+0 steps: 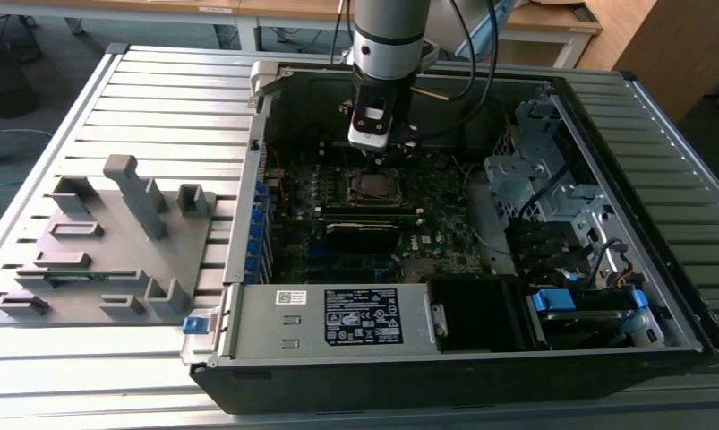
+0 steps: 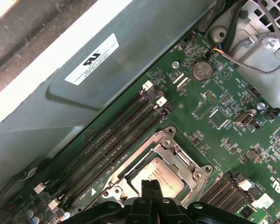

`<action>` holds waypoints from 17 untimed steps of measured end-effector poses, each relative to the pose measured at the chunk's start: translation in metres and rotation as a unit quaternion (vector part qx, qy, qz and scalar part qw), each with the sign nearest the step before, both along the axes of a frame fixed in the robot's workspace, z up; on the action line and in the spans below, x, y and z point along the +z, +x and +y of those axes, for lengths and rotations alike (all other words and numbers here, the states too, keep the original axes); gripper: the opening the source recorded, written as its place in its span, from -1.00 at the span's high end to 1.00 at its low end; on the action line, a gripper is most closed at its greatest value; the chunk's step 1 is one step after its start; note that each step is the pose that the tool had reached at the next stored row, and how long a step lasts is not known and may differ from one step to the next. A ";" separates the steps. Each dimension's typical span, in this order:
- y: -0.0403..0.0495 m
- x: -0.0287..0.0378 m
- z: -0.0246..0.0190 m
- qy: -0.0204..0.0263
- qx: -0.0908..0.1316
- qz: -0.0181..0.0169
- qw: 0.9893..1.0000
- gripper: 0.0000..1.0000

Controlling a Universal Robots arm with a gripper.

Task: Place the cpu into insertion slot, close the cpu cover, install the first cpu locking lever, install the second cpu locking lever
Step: 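Close the cpu cover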

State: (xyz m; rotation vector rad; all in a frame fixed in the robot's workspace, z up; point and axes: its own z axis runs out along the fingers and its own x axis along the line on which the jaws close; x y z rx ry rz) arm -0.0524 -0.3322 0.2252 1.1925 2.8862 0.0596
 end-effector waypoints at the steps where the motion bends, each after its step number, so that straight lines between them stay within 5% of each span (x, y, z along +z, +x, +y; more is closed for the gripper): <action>1: 0.0000 0.0000 0.0000 0.000 0.001 0.000 1.000 0.80; 17: 0.0000 0.0000 0.0000 0.000 0.008 0.000 1.000 0.80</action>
